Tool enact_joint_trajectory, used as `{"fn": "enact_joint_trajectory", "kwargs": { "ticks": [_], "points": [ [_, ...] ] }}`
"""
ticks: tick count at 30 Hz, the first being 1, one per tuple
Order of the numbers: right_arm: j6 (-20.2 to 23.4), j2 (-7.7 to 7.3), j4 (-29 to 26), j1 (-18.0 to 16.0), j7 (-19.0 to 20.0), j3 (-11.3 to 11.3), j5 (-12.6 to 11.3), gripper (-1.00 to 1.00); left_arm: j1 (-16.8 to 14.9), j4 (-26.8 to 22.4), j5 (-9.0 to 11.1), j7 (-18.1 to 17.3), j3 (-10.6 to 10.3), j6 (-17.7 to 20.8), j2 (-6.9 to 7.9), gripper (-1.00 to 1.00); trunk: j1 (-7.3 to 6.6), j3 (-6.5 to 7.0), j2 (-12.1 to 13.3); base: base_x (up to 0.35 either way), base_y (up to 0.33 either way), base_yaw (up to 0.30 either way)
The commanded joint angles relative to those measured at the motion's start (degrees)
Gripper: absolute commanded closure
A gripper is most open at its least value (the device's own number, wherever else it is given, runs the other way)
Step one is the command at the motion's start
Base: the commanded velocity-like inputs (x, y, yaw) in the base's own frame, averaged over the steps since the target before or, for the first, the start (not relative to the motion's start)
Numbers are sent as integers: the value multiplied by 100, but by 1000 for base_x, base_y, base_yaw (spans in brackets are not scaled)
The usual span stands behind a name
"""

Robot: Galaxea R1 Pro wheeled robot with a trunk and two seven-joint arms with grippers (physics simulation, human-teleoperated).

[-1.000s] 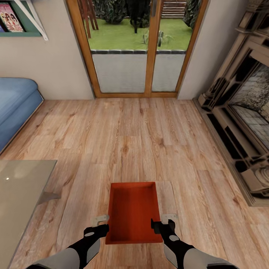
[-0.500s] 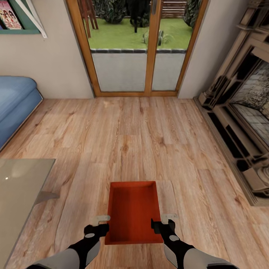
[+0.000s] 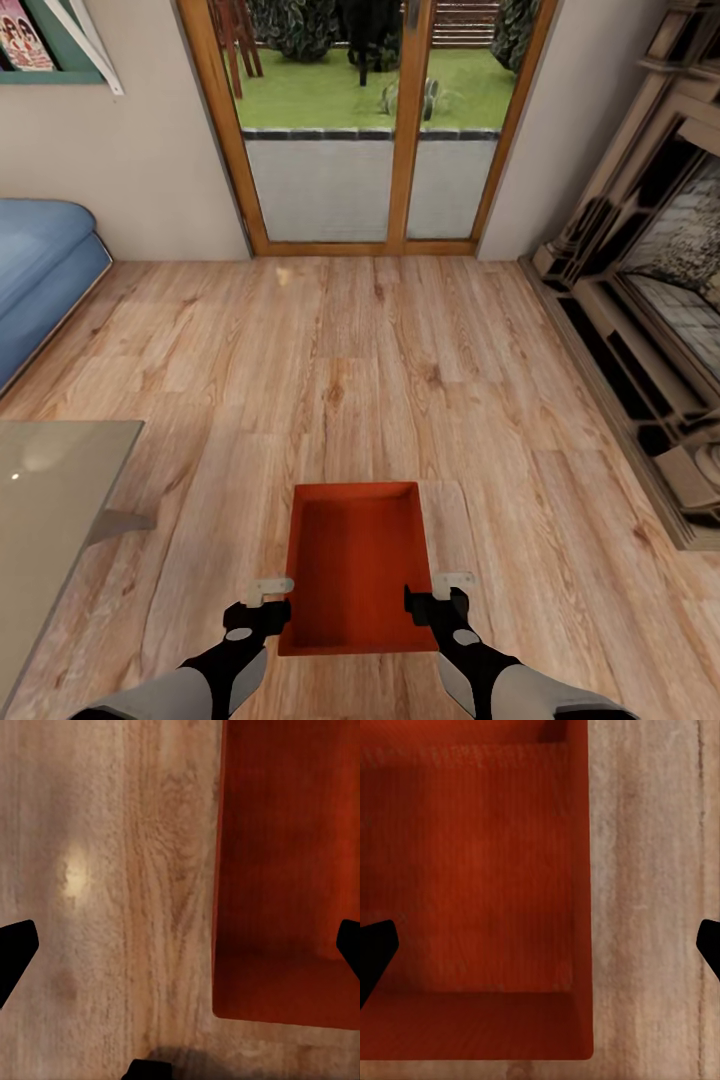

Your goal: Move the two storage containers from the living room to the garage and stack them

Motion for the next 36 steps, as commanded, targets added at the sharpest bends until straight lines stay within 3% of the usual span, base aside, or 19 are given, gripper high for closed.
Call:
{"fn": "enact_joint_trajectory", "kwargs": {
  "ticks": [1,7,11,36],
  "points": [
    [-12,1,6,-3,-33,-2,35,-100,-3,5,52,20,-50,-16,-4,-100,22,-22,-43,0,0,0],
    [-12,-7,6,-3,-34,-3,35,-100,-3,5,52,20,-50,-19,-1,-100,154,-129,-284,0,0,0],
    [-12,-112,6,-3,-33,4,38,-100,-4,5,55,20,-50,-19,-3,-100,242,-201,-444,0,0,0],
    [-12,-144,6,-3,-33,39,108,-100,-6,5,60,20,-50,-28,-3,-100,242,-201,-444,0,0,0]
  ]
}}
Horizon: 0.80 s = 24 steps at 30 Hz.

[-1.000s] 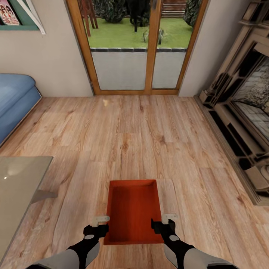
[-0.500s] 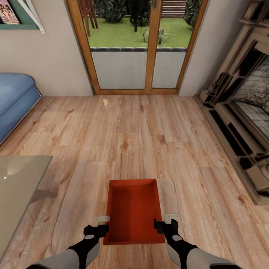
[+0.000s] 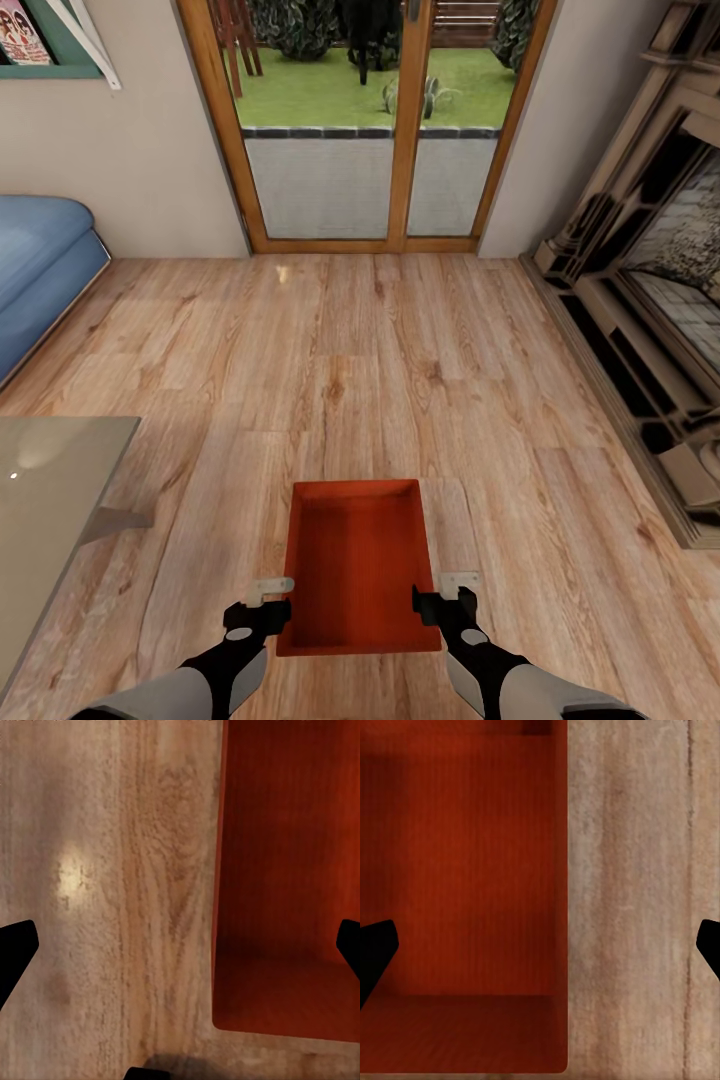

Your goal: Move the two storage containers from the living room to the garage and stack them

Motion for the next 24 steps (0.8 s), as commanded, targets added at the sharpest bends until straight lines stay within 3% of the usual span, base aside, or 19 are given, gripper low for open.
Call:
{"fn": "enact_joint_trajectory", "kwargs": {
  "ticks": [1,9,24],
  "points": [
    [-11,2,6,-3,-37,1,41,-100,-3,5,51,20,-50,-20,0,-100,0,-3,-1,0,0,0],
    [-11,2,6,-3,-37,1,39,-100,-2,5,51,20,-50,-20,0,-100,0,-3,-1,0,0,0],
    [0,2,6,-3,-37,-3,35,-100,-1,5,51,20,-50,-20,1,-100,329,-272,-603,0,0,0]
  ]
}}
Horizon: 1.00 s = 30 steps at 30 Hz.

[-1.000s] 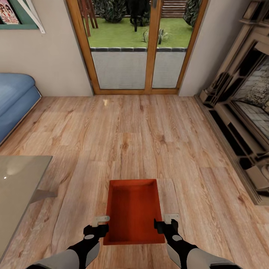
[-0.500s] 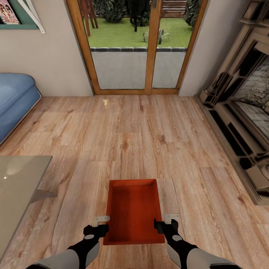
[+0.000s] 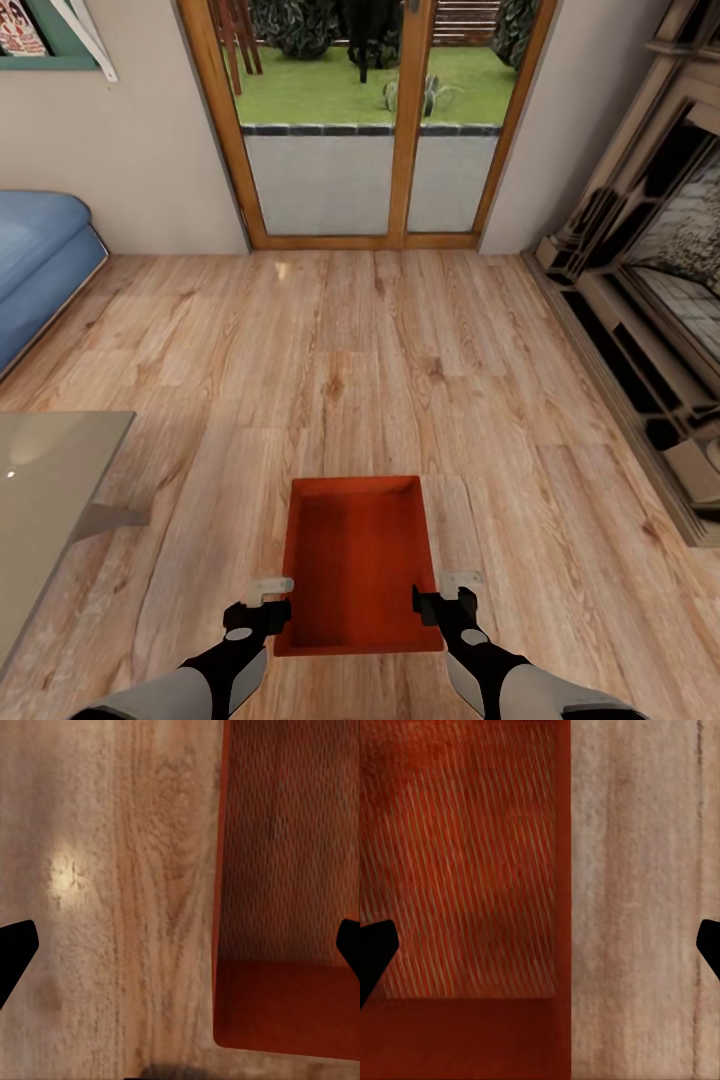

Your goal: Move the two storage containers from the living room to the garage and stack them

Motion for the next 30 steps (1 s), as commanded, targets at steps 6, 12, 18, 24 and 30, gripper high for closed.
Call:
{"fn": "enact_joint_trajectory", "kwargs": {
  "ticks": [6,12,18,24,30],
  "points": [
    [-7,2,6,-3,-37,4,44,-100,-3,5,51,20,-48,-20,-1,-100,132,-111,-243,0,0,0],
    [-12,2,6,-3,-37,-4,39,-100,-3,5,51,20,-49,-20,-1,-100,264,-219,-484,0,0,0],
    [-13,2,6,-3,-37,-5,0,-100,-2,5,55,23,-45,-23,-9,-100,330,-273,-604,0,0,0],
    [-13,2,6,-3,-37,-5,-15,-100,-4,5,51,21,-46,-28,-17,-100,330,-273,-604,0,0,0],
    [-14,2,6,-3,-37,-5,-15,-100,-3,5,51,20,-44,-28,-18,-100,330,-273,-604,0,0,0]
  ]
}}
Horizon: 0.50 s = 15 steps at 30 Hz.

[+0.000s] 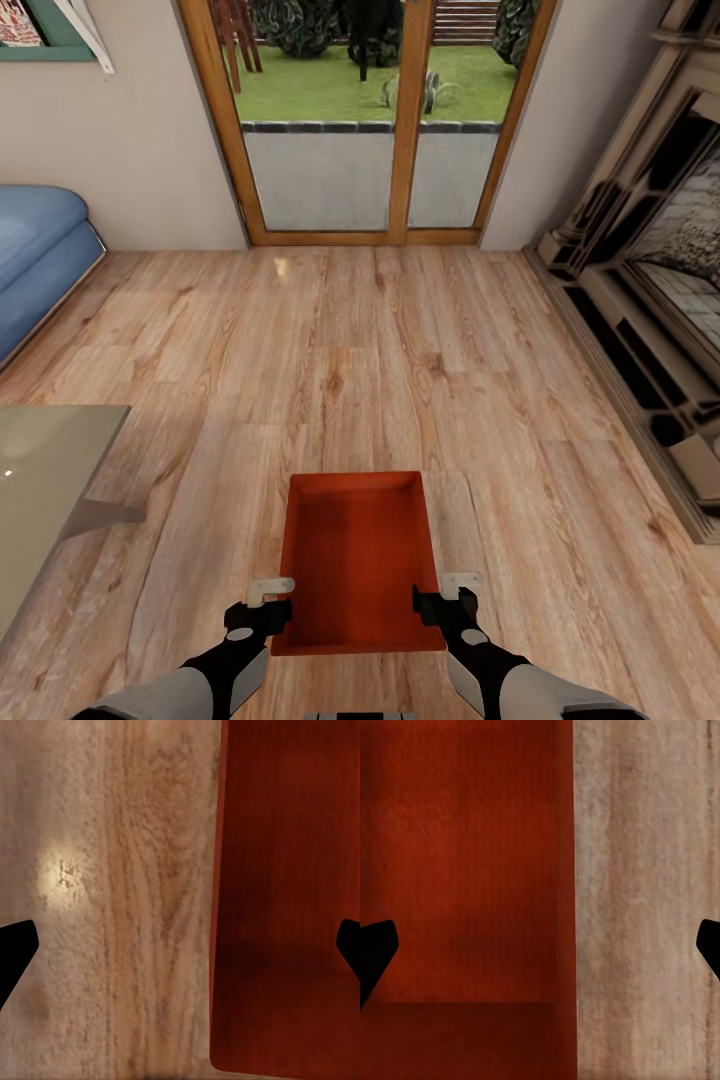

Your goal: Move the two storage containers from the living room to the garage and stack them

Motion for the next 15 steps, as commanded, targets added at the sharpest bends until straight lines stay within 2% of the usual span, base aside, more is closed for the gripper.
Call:
{"fn": "enact_joint_trajectory", "kwargs": {
  "ticks": [1,4,15],
  "points": [
    [-11,2,6,-3,-34,0,35,-100,-4,5,51,20,-49,-20,-1,-100,-1,-3,-1,0,0,0],
    [-16,2,6,-3,-34,0,40,-100,-3,5,51,20,-51,-20,-1,-100,-1,-3,-1,0,0,0],
    [-18,2,6,-3,-34,0,35,-100,-2,5,51,20,-49,-20,-1,-100,241,-200,-443,0,0,0]
  ]
}}
